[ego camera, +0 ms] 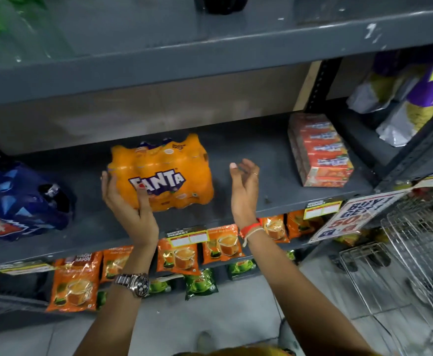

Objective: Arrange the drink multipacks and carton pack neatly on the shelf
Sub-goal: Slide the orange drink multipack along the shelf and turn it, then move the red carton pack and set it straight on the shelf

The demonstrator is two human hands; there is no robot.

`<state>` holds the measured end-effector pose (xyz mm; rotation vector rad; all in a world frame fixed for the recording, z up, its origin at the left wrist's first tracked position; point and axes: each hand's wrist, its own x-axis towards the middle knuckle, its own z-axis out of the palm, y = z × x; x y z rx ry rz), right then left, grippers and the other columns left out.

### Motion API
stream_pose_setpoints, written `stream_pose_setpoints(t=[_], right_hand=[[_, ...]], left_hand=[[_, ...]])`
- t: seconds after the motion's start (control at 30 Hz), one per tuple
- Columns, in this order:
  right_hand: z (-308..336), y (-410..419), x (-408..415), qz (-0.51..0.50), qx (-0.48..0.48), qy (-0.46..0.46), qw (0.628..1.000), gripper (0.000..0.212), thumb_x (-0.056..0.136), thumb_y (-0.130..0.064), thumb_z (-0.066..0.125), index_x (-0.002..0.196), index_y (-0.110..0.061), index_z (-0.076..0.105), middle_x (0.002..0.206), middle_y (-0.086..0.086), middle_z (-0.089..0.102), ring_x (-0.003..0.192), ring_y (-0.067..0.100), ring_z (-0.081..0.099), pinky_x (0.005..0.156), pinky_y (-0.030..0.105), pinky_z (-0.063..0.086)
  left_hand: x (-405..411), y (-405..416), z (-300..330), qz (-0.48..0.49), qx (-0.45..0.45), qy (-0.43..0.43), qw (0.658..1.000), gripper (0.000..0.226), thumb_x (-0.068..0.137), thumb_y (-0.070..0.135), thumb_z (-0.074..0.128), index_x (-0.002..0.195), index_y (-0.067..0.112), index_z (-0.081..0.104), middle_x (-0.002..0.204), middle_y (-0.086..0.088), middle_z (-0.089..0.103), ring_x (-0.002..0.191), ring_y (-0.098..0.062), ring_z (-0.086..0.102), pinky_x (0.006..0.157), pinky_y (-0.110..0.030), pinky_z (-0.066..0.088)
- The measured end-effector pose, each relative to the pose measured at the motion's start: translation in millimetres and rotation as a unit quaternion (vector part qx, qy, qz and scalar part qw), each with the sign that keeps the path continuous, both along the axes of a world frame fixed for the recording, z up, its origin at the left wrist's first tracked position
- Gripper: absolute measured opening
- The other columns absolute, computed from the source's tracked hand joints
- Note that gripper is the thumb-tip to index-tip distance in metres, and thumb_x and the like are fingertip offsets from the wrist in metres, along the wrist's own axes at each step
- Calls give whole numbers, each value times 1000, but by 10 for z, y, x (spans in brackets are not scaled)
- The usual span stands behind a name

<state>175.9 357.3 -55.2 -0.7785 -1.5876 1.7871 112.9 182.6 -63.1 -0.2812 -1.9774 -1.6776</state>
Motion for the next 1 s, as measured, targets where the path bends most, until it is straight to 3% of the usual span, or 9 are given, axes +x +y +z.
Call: stream_pose_setpoints(t=[0.2,0.3,0.4,0.53,0.6,0.67,0.77,0.87,1.0], right_hand=[[215,689,516,-263,-16,-55,963,47,91,-26,58,126,1,43,126,15,42,124,32,43,102,30,36],[333,960,878,-128,-165,-160,965,33,97,-15,45,84,14,55,104,26,47,101,46,49,95,34,36],[195,1239,1135,-18,-254,-253,933,33,99,-14,37,67,-10,42,119,23,55,110,28,50,109,43,38],[167,1630,855,-270,-154,-110,944,28,81,-30,71,71,-15,49,85,-1,66,68,17,58,58,30,50],[144,1771,801,-273,-182,-40,944,26,73,-24,78,72,-21,53,76,-1,67,54,10,63,52,25,55],[36,1951,821,-235,-202,-42,950,39,66,-21,83,96,-13,59,93,-1,66,78,21,69,69,30,56],[-78,2362,772,-210,-240,-54,946,89,69,-12,80,141,-8,28,121,0,45,98,15,49,73,29,47],[-169,2742,641,-207,-229,-28,951,83,61,-7,81,128,-11,33,130,13,51,113,25,56,99,43,48],[-244,3150,560,-125,-234,-31,964,66,62,-7,79,117,-7,42,130,15,54,114,28,57,105,49,44]], left_hand=[[382,899,150,-95,-94,72,988,46,93,10,47,134,-4,34,145,-11,28,140,-8,21,115,-19,21],[474,1358,166,-172,-107,32,979,45,94,12,45,137,6,34,145,-7,34,138,-12,28,115,-20,24],[452,1821,76,-249,-146,-33,957,42,94,21,46,135,13,39,140,-10,42,132,-19,38,112,-32,32],[262,2368,-69,-294,-130,-175,931,39,93,21,47,130,9,45,137,-14,47,125,-21,47,98,-16,38],[189,2653,-86,-288,-105,-231,923,39,93,20,47,129,5,46,137,-15,48,119,-14,47,85,0,35],[126,2857,-74,-282,-93,-249,922,40,93,21,47,129,4,46,138,-12,48,119,-12,45,91,-6,34],[38,3081,-29,-267,-98,-258,924,39,93,26,47,125,3,50,139,-10,47,128,-20,43,110,-27,30],[-41,3256,-29,-234,-102,-258,932,42,93,25,48,127,1,48,140,-14,46,132,-26,40,114,-31,26],[-173,3413,100,-225,-122,-261,931,20,94,19,43,105,7,55,108,-13,55,103,-21,50,82,-17,36]])
